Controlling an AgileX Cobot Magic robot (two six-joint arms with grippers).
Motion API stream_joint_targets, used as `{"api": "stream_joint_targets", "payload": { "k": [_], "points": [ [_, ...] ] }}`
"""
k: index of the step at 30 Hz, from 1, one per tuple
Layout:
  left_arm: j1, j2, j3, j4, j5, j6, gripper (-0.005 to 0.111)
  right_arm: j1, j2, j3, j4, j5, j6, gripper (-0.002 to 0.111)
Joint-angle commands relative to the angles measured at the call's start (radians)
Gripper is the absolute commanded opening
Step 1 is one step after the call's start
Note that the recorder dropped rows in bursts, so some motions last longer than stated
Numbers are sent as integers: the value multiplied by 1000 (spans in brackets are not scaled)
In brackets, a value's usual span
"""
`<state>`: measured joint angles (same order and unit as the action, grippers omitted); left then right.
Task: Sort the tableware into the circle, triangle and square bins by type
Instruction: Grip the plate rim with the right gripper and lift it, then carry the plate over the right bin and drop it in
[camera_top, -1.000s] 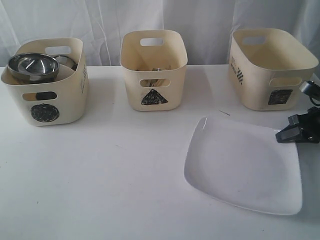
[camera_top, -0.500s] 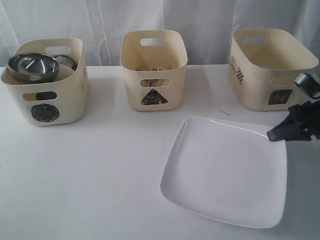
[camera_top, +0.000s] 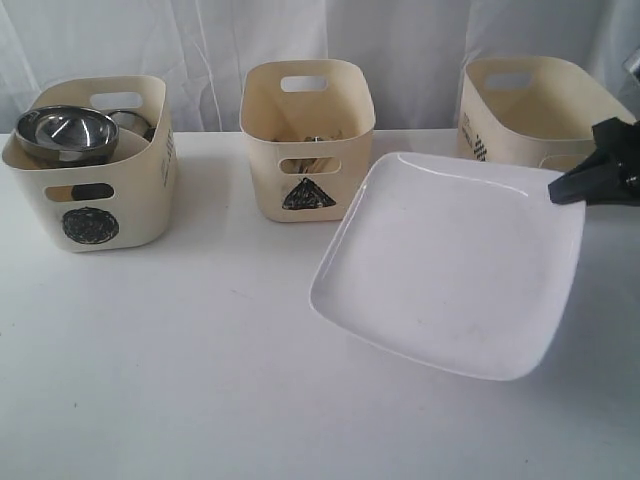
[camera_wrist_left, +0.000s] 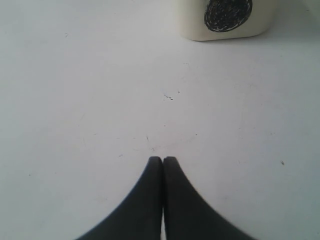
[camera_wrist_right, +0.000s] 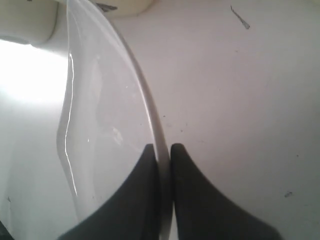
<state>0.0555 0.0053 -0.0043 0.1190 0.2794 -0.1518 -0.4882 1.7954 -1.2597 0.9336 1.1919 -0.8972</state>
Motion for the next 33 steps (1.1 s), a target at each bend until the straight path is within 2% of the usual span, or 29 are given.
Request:
{"api": "stream_joint_targets", "payload": {
  "k": [1,13,19,26,33],
  "points": [
    [2,-5,4,-7,-3,1,0,2,-69,-57,49,29,122,0],
    [2,-5,4,-7,-3,1,0,-1,-35,-427,68,29,277,0],
    [2,-5,4,-7,-3,1,0,-31,41,-584,68,-205,313,0],
    [2,-5,4,-7,-3,1,0,-104,157,-737,68,-340,322,0],
    [2,-5,4,-7,-3,1,0,-127,242,-775,61,-512,282,0]
  ]
}}
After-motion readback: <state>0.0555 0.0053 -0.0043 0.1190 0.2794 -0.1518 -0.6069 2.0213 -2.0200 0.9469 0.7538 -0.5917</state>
